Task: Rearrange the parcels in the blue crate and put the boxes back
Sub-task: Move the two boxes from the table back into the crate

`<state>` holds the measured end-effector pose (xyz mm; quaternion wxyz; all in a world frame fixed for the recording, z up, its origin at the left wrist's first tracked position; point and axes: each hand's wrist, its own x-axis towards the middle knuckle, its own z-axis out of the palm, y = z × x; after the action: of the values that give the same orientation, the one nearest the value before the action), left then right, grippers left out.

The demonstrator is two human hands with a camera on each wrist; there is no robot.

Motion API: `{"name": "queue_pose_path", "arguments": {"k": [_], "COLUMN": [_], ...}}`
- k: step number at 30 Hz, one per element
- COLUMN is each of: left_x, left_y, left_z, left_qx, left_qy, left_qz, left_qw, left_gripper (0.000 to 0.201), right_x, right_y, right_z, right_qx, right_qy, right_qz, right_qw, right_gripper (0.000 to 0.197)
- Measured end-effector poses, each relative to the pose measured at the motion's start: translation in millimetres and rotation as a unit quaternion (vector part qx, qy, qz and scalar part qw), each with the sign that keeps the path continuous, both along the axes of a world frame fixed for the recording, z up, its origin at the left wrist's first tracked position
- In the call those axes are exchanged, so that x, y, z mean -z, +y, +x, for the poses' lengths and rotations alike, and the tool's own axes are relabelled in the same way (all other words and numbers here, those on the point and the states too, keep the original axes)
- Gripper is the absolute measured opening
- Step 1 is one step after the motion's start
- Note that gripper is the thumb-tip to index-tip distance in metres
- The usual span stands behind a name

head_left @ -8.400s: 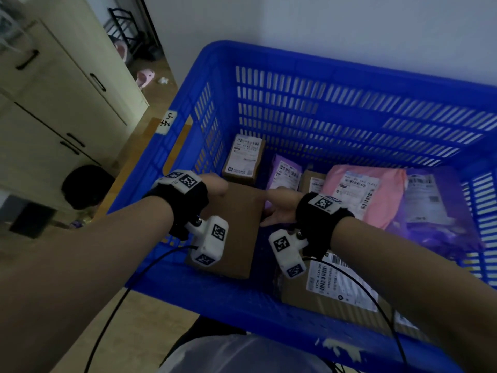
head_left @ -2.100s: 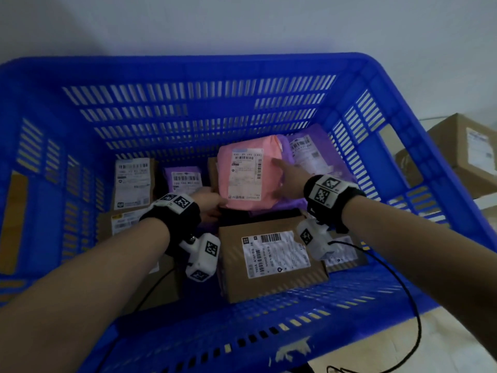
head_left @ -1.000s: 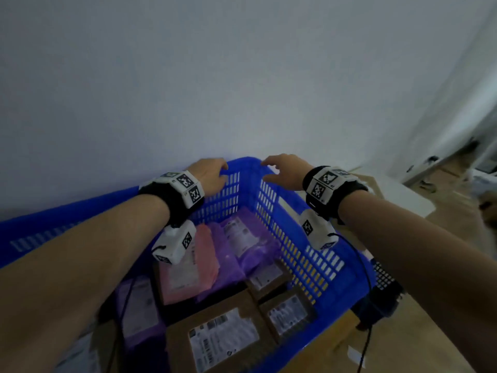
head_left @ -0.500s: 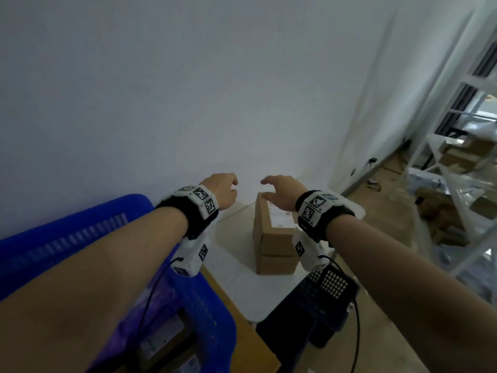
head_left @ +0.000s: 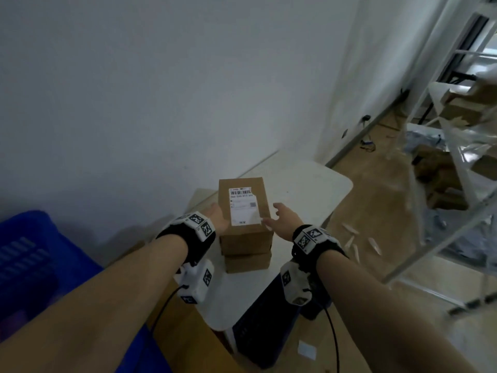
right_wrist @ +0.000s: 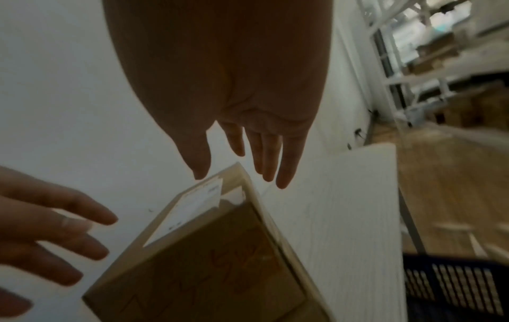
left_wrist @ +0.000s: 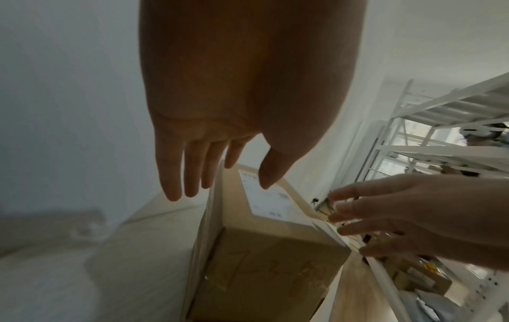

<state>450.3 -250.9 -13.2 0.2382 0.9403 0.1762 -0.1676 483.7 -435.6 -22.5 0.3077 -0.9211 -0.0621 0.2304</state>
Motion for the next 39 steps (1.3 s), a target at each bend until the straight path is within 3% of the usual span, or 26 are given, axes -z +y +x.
{"name": "queue_pose_path", "arguments": {"k": [2,9,13,22,27,31,35,39], "left_x": [26,29,22,-61,-117,-153,-174,-184], "left_y": [5,-7,-1,40,81,120,159,194], "left_z": [13,8,4,-23,-71,-127,-197,-271], "left_qx": [-0.039,-0.148,-0.176,-0.178,-0.175,-0.183,-0.196,-0.218], "left_qy": [0.017,0.074,0.027,-0.175,-0.249,-0.302,-0.339,-0.358], "left_qz": [-0.036,-0.174,-0.218,-0.304,-0.362,-0.376,-0.377,-0.374], "left_qw": [0.998,0.971,0.96,0.919,0.881,0.857,0.839,0.827], "left_gripper": [0.06,0.057,0.054,0.04,0.03,0.05,0.056,0.064], "right_x": [16,43,30,-56,-113,-145,-158,-165], "right_y": [2,4,4,38,75,114,160,208], "right_z": [4,9,-2,-21,-47,-78,-115,-163], "right_qx": [0.028,0.083,0.104,0.096,0.052,-0.004,-0.061,-0.128], "right_qy": [0.031,0.102,0.099,0.034,0.003,-0.007,-0.001,0.011], "right_qz": [0.042,0.18,0.249,0.4,0.459,0.478,0.473,0.463], "right_qw": [0.998,0.975,0.958,0.911,0.887,0.879,0.879,0.877], "right_gripper": [0.068,0.065,0.046,0.055,0.061,0.064,0.074,0.07]}}
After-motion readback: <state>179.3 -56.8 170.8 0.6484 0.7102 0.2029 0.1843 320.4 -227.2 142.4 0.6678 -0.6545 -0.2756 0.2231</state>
